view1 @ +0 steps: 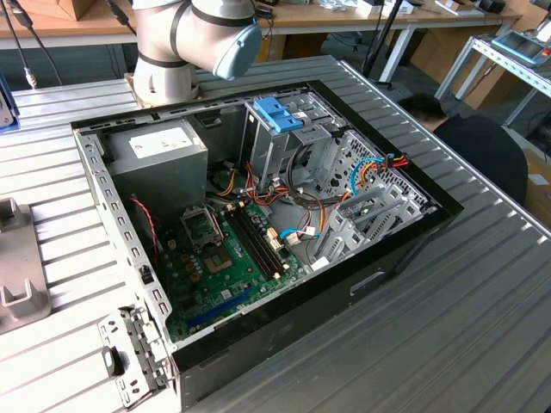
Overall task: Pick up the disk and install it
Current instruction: 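Pick up the disk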
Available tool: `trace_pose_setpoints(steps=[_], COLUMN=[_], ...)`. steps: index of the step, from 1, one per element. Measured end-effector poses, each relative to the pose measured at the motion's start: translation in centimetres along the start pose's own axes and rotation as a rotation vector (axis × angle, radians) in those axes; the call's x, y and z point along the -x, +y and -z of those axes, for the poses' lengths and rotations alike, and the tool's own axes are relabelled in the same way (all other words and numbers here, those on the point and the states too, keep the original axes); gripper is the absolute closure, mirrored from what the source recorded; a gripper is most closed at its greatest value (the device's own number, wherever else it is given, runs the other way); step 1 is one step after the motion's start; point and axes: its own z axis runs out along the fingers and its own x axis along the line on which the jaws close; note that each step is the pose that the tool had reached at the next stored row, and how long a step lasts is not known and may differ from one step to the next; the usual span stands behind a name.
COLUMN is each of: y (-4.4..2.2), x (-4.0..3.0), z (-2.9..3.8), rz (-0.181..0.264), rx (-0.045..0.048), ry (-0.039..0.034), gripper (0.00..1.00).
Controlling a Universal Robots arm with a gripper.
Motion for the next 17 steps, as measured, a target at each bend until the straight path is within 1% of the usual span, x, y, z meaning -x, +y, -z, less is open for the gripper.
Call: trace_pose_setpoints(steps=[17], y=[-0.06], x=[-0.4], z=[0.01], rz=[0.0], rx=[0.0], ry=[0.0001], gripper=[0.63])
